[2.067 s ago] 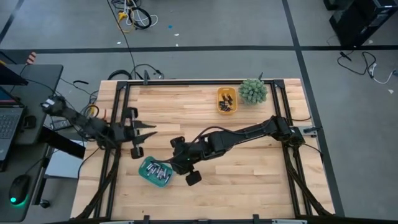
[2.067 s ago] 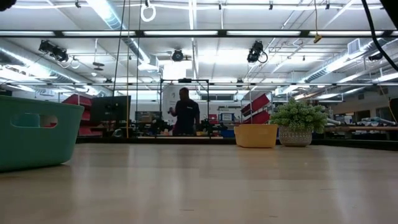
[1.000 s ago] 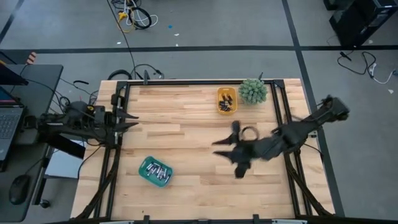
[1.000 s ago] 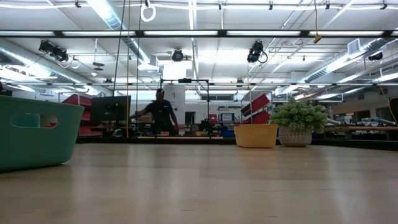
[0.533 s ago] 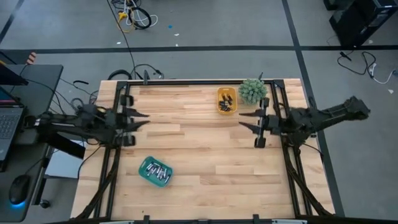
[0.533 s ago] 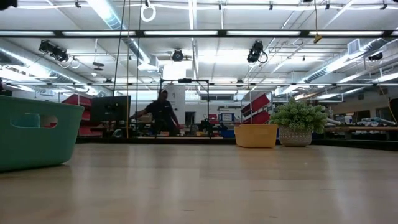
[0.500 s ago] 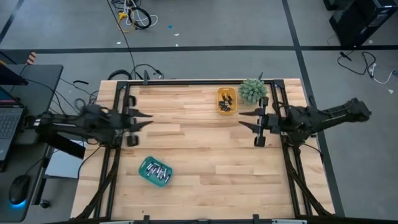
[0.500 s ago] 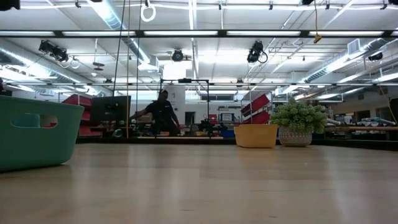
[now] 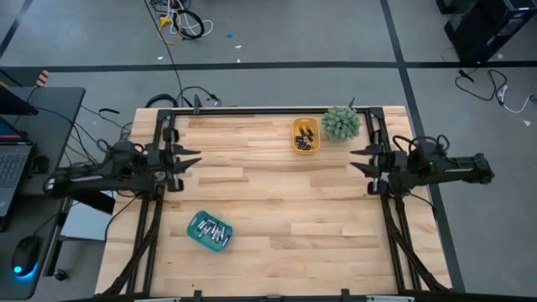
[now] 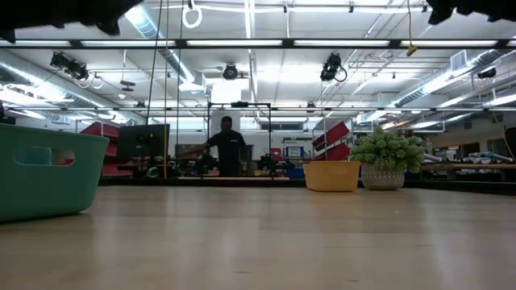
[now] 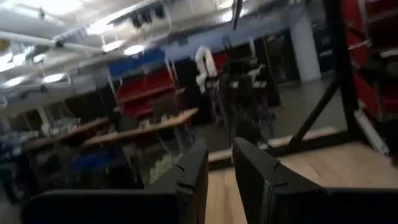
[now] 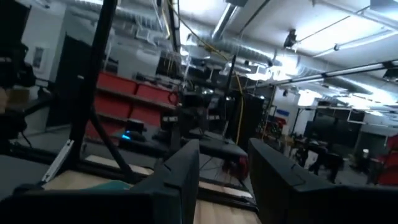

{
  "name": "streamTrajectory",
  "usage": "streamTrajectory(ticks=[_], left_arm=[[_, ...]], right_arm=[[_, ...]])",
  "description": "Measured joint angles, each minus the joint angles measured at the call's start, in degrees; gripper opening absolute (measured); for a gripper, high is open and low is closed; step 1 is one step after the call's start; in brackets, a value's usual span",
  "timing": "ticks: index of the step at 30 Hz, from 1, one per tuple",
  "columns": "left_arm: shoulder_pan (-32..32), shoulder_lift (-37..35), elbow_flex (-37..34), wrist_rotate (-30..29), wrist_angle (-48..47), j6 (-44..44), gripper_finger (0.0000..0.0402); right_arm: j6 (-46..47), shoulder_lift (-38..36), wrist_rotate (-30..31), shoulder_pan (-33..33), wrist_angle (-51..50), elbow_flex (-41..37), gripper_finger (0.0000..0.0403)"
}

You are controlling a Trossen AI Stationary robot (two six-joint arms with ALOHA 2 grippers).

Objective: Sort batteries
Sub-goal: Return to Home Position

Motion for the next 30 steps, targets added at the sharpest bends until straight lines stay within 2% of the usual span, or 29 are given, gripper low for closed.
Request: streamTrajectory(ticks=[6, 10, 13, 16, 20, 23, 26, 30], left_arm=[[2.4, -1.8, -2.3, 0.2, 0.5, -1.2, 0.0073], [3.8, -1.7, -2.9, 3.4, -5.2, -1.6, 0.0073], [4.1, -2.1, -5.9, 5.8, -4.0, -3.8, 0.0073], [4.1, -3.3, -8.5, 6.2, -1.1, -6.6, 0.0073], [3.9, -5.3, -12.5, 13.8, 3.2, -11.5, 0.0073], [3.2, -5.5, -19.4, 19.0, 10.9, -16.5, 0.0073], [1.0, -4.5, -19.4, 17.4, 4.8, -14.8, 0.0074], [-1.3, -3.8, -19.4, 14.2, 6.7, -11.3, 0.0074]], right_arm=[[4.6, -6.2, -0.1, 0.0, 0.7, -7.5, 0.0123], [5.3, -10.0, -0.1, 0.0, 2.5, -12.2, 0.0123], [5.7, -12.8, -0.1, 0.0, 2.8, -15.3, 0.0123], [6.4, -12.6, 0.0, 0.0, 4.9, -17.8, 0.0123], [7.7, -12.6, 1.5, -0.1, 3.7, -17.9, 0.0123], [7.3, -12.6, 1.5, -0.2, 3.7, -17.9, 0.0123], [6.7, -12.6, 1.4, -0.2, 2.6, -17.9, 0.0123], [7.2, -12.6, 2.0, -0.3, 0.9, -17.9, 0.0123]])
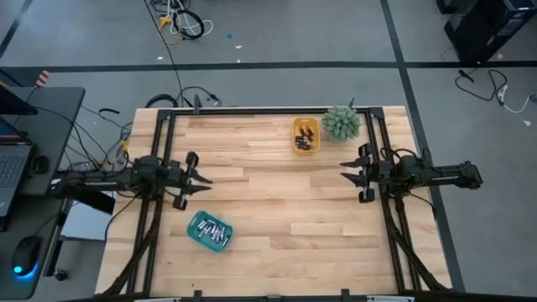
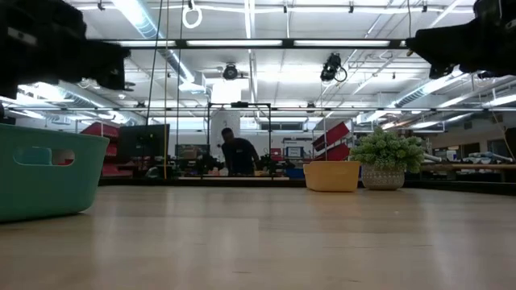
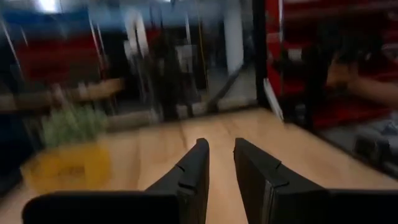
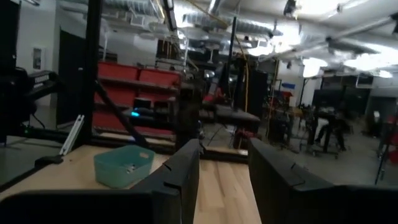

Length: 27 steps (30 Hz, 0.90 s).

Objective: Sort batteries
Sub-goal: Return to Home Position

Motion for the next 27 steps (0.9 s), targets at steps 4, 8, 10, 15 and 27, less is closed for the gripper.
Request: streamTrajectory(ticks=[4, 8, 10, 15, 27], left_arm=[[0.0, -1.1, 3.2, 0.6, 11.2, 2.4, 0.0074], [-0.1, -6.2, 12.9, 3.3, -0.9, 2.7, 0.0074], [-0.1, -10.2, 17.5, 3.4, -16.3, 4.0, 0.0074], [-0.1, -10.0, 19.6, 2.7, -22.2, 5.6, 0.0074], [0.0, -9.5, 0.0, -9.7, -13.4, 10.8, 0.0062]], right_arm=[[3.0, 0.0, 2.5, 0.0, 0.0, 0.0, 0.0123], [3.4, 0.0, 2.6, 0.0, 0.5, 0.0, 0.0123], [3.1, 0.0, 2.6, 0.0, 0.5, 0.0, 0.0123], [1.6, 0.1, 2.8, 0.0, 0.2, 0.0, 0.0123], [-0.1, 0.2, 0.8, 0.0, -0.8, 0.0, 0.0121]])
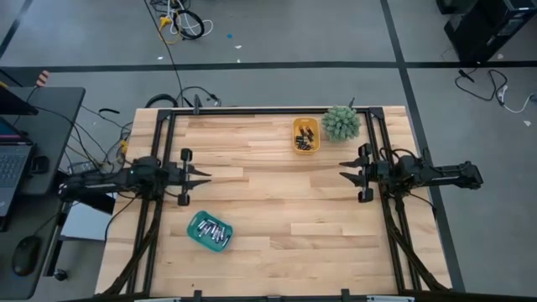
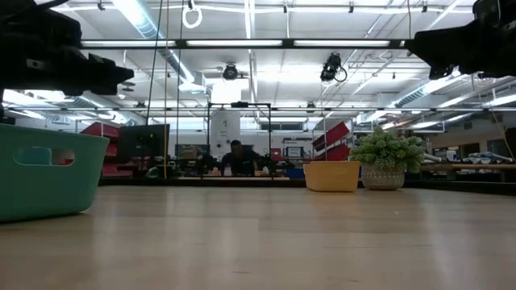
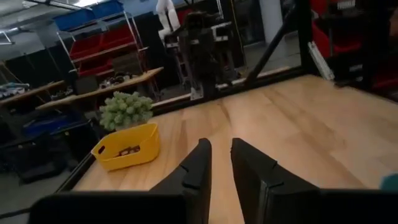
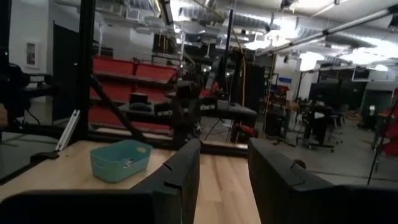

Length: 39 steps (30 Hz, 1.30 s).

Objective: Sort batteries
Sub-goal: Return to Home Position

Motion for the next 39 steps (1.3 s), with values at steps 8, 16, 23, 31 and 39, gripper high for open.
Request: streamTrajectory(ticks=[8, 16, 23, 31, 39], left_arm=[[0.0, 0.1, 0.0, -1.5, 1.0, -8.4, 0.0047], [0.1, 0.1, 0.0, -8.0, 8.9, -21.6, 0.0047], [0.1, 0.1, 0.0, -10.5, 17.6, -25.0, 0.0047], [0.1, 0.1, 0.0, -10.5, 18.3, -24.9, 0.0047], [0.1, 0.1, 0.0, -10.5, 18.3, -24.9, 0.0047]], right_arm=[[2.3, -0.1, -0.1, 0.0, 0.1, 0.0, 0.0122], [1.7, -0.1, -0.1, 0.0, 0.1, 0.0, 0.0123], [1.6, -0.1, -0.1, 0.0, 0.1, 0.0, 0.0122], [1.6, -0.1, -0.1, 0.0, 0.1, 0.0, 0.0122], [1.6, -0.1, -0.1, 0.0, 0.1, 0.0, 0.0122]])
